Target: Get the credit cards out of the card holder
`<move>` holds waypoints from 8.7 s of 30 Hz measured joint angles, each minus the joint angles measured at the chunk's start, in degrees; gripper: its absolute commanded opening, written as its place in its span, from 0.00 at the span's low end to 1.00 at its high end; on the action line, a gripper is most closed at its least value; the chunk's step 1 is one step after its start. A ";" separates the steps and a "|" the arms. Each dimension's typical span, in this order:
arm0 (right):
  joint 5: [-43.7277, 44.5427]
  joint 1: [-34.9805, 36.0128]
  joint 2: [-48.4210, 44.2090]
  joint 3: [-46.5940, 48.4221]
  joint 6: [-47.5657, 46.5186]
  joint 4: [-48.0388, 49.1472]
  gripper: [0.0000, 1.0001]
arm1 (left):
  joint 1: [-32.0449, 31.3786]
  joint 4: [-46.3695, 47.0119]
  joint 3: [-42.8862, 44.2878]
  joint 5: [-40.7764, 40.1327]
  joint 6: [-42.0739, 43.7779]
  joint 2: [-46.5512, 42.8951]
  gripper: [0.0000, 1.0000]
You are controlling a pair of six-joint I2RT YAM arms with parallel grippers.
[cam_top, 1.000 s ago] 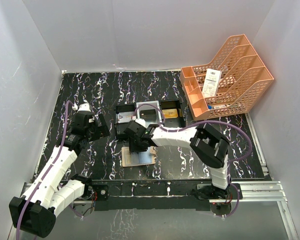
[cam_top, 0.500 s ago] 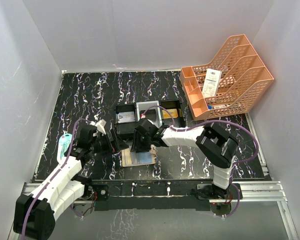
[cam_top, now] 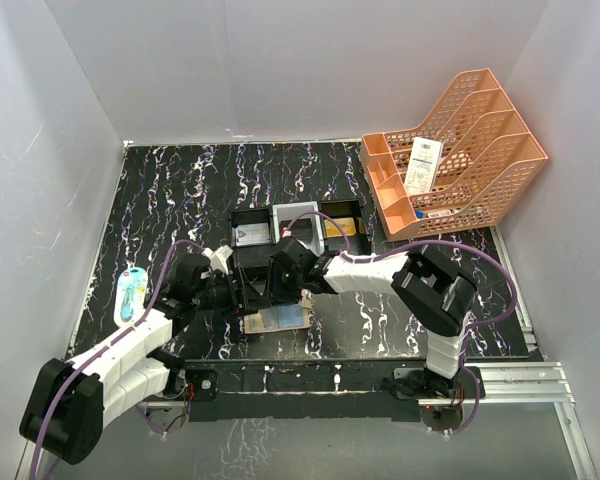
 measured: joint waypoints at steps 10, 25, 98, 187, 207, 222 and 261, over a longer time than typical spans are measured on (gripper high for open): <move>-0.24 0.00 0.00 -0.04 0.20 0.24 0.33 | -3.39 -0.02 -2.27 -4.94 -1.84 0.83 0.37; -1.51 0.11 0.11 -0.07 0.81 0.70 0.34 | -6.45 2.16 -1.11 -9.86 -1.79 8.37 0.28; 16.70 8.24 -0.04 13.16 -3.02 -19.10 0.63 | -16.37 -43.76 14.56 -55.58 -13.81 -9.62 0.99; 3.02 3.43 2.86 7.17 -4.15 -6.95 0.52 | -2.99 -5.62 -4.31 -17.09 -5.77 -14.16 0.41; 3.06 3.41 2.86 7.17 -3.50 -6.91 0.52 | -3.56 -20.63 -1.53 -17.73 -9.07 -23.12 0.45; 3.06 3.41 2.84 7.17 -3.48 -6.91 0.52 | -3.85 -16.37 -2.95 -11.58 -8.04 -15.15 0.41; 4.00 0.39 -4.90 7.34 -3.32 -10.91 0.98 | -5.38 7.98 -5.14 -1.92 -3.87 4.90 0.37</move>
